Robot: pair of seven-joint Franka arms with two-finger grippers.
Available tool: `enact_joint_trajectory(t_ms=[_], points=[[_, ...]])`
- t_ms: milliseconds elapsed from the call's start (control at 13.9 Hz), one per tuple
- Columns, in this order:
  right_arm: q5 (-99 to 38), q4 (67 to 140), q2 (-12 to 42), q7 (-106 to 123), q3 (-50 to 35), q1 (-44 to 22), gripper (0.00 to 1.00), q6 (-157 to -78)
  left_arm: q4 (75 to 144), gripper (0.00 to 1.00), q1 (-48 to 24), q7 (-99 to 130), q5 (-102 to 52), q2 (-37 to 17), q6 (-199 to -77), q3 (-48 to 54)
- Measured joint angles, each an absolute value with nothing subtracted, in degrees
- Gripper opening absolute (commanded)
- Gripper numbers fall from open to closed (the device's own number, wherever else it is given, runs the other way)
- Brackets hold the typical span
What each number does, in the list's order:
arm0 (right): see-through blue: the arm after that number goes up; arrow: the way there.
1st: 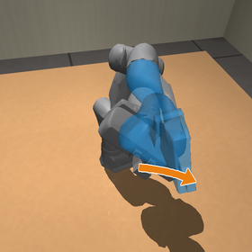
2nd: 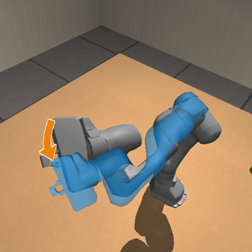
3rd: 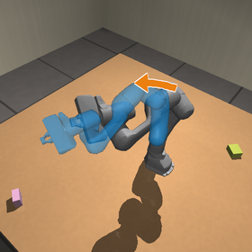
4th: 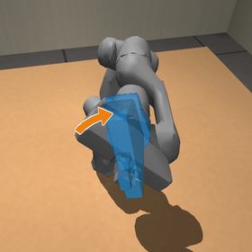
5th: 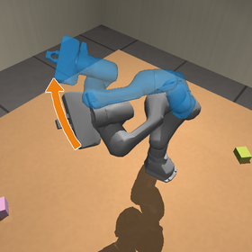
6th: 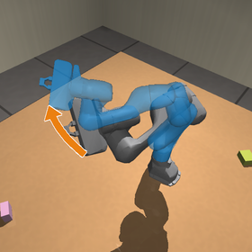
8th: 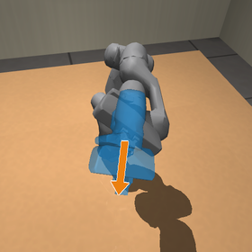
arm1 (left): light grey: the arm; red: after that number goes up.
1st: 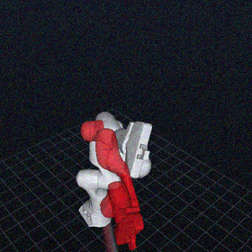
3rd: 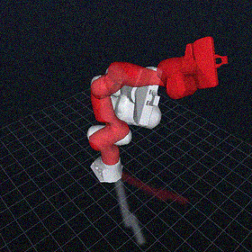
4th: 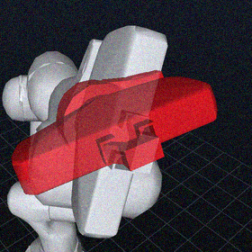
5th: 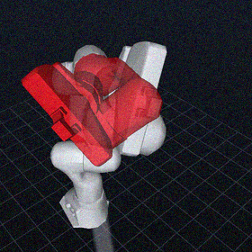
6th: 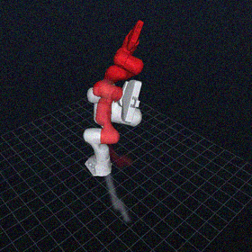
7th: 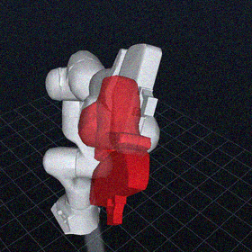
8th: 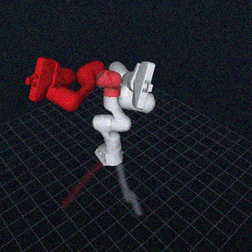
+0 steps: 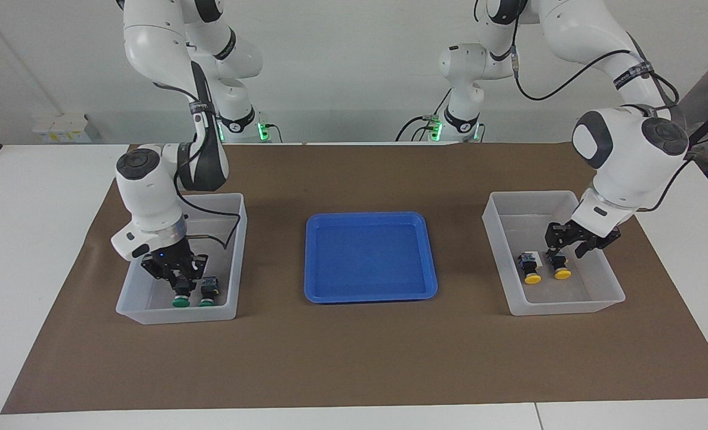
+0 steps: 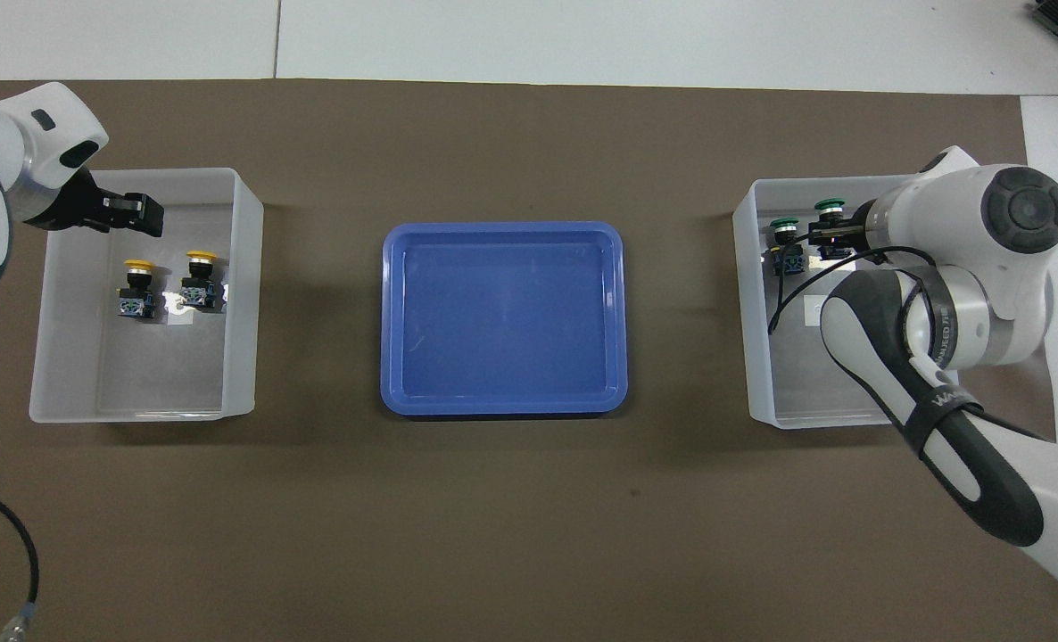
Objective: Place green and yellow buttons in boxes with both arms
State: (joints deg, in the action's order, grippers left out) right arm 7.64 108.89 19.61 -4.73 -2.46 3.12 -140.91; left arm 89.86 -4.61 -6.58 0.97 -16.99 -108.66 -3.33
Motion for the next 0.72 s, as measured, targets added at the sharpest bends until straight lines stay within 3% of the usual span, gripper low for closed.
enact_joint_trajectory(t_ms=[215,287,358,430,645,717], points=[[7.64,109.36,20.73,-4.69,-2.48,3.21,0.02,-141.93,84.28,0.63,-6.33,-5.24,1.55,-16.81,-99.13,-3.13],[7.64,109.45,21.25,-4.69,-2.48,3.21,0.24,-142.43,83.03,0.63,-6.34,-5.24,1.56,-16.63,-96.46,-3.06],[7.64,109.45,21.65,-4.69,-2.48,3.21,0.61,-142.68,82.34,0.63,-6.33,-5.24,1.56,-16.42,-94.78,-3.07],[7.64,109.45,21.87,-4.69,-2.49,3.21,0.89,-142.77,81.85,0.64,-6.34,-5.24,1.56,-15.84,-93.67,-3.05],[7.64,109.31,21.87,-4.67,-2.55,3.21,1.0,-142.79,81.45,0.69,-6.34,-5.24,1.56,-12.19,-90.52,-3.04],[7.64,109.18,21.77,-4.67,-2.64,3.17,1.0,-142.79,81.46,0.78,-6.34,-5.27,1.55,-10.94,-89.71,-3.04]])
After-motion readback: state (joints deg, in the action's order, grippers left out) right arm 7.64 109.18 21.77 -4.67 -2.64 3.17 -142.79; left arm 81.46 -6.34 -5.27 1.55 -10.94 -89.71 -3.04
